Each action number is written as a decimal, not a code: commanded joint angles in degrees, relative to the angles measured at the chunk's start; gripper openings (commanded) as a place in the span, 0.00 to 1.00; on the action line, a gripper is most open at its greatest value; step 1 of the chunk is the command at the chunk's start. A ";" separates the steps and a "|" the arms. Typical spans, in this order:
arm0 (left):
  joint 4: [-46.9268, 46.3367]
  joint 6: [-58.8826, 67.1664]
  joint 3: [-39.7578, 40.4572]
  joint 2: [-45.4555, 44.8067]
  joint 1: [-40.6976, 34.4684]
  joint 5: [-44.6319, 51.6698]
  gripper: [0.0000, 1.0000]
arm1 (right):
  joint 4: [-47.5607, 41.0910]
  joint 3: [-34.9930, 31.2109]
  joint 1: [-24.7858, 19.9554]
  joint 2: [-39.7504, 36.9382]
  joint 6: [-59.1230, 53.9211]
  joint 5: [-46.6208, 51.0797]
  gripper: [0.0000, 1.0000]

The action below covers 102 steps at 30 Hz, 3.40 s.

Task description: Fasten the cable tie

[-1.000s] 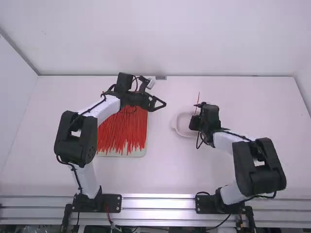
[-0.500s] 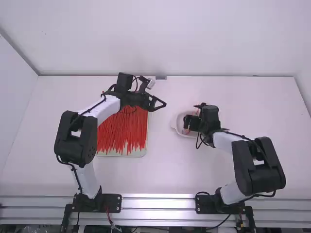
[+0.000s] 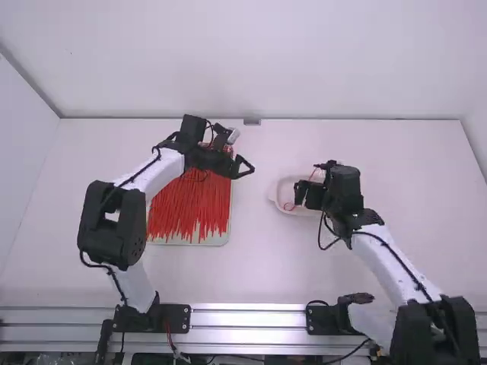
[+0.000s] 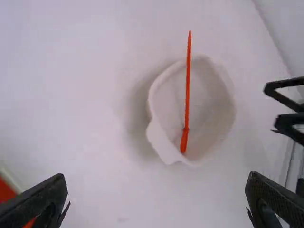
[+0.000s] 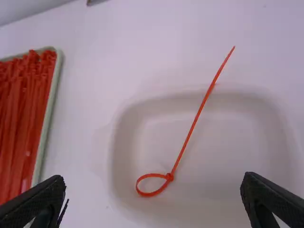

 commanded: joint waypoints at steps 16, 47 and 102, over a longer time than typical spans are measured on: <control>-11.91 -2.49 -2.62 -21.88 0.37 -25.14 0.99 | -10.82 -0.33 0.02 -16.94 1.05 0.31 0.98; 4.45 -1.83 -25.01 -47.42 11.62 -42.26 0.75 | 4.93 -16.03 -10.85 -31.90 -14.59 7.31 0.71; 18.96 -1.83 -75.37 -103.75 11.62 -43.77 0.00 | 4.93 -36.25 -10.85 -68.38 -18.00 7.31 0.00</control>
